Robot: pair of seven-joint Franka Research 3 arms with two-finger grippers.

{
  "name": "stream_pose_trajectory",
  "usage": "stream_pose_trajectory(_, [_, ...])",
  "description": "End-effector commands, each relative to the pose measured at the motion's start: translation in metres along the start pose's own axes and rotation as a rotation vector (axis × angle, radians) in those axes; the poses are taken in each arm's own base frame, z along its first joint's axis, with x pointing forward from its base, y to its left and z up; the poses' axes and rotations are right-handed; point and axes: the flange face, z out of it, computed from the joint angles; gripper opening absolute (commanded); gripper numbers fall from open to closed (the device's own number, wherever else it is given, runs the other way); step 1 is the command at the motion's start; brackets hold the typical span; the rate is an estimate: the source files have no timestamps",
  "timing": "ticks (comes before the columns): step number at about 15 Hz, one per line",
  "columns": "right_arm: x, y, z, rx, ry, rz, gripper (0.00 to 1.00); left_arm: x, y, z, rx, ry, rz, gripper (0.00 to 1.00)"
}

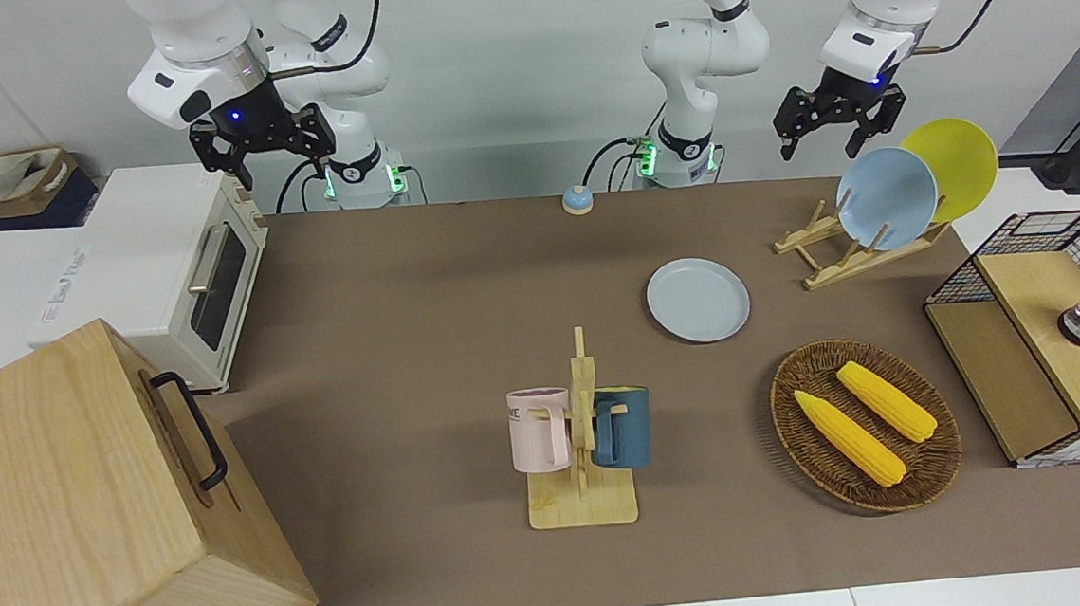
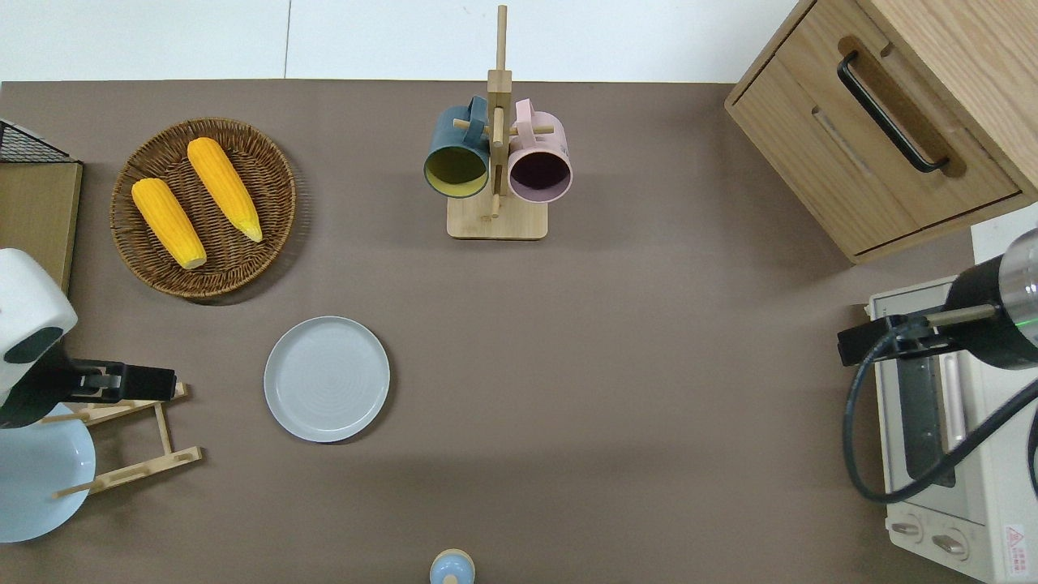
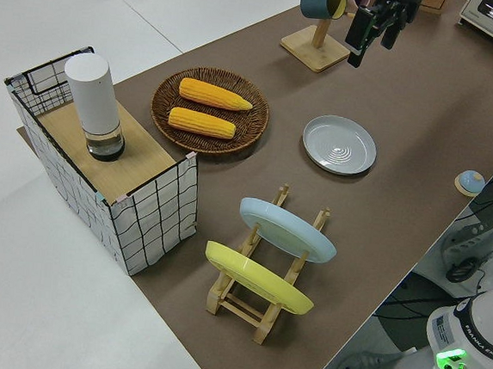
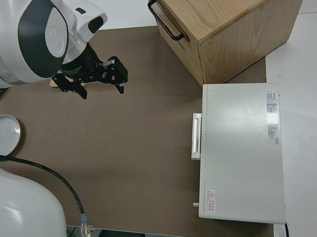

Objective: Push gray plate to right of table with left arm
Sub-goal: 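Move the left gripper forward to the edge of the gray plate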

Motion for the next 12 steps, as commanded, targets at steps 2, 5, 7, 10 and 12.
stream_pose_trajectory(2, [-0.003, 0.001, -0.004, 0.004, -0.004, 0.015, 0.983, 0.001, 0.008, 0.021, 0.008, 0.001, 0.007, 1.0])
stream_pose_trajectory(5, [-0.003, 0.001, -0.004, 0.004, -0.004, 0.016, 0.983, 0.003, 0.008, 0.038, 0.005, 0.001, 0.006, 0.99])
stream_pose_trajectory(7, [-0.003, 0.001, -0.004, 0.004, -0.004, 0.015, 0.983, 0.005, 0.008, 0.052, 0.003, 0.014, -0.027, 0.99])
stream_pose_trajectory(10, [-0.003, 0.001, -0.004, 0.004, -0.004, 0.013, 0.983, 0.007, 0.01, 0.075, -0.006, 0.027, -0.042, 0.99])
stream_pose_trajectory(12, [-0.003, 0.001, -0.004, 0.004, -0.004, 0.015, 0.983, 0.007, 0.01, 0.089, -0.021, 0.036, -0.048, 1.0])
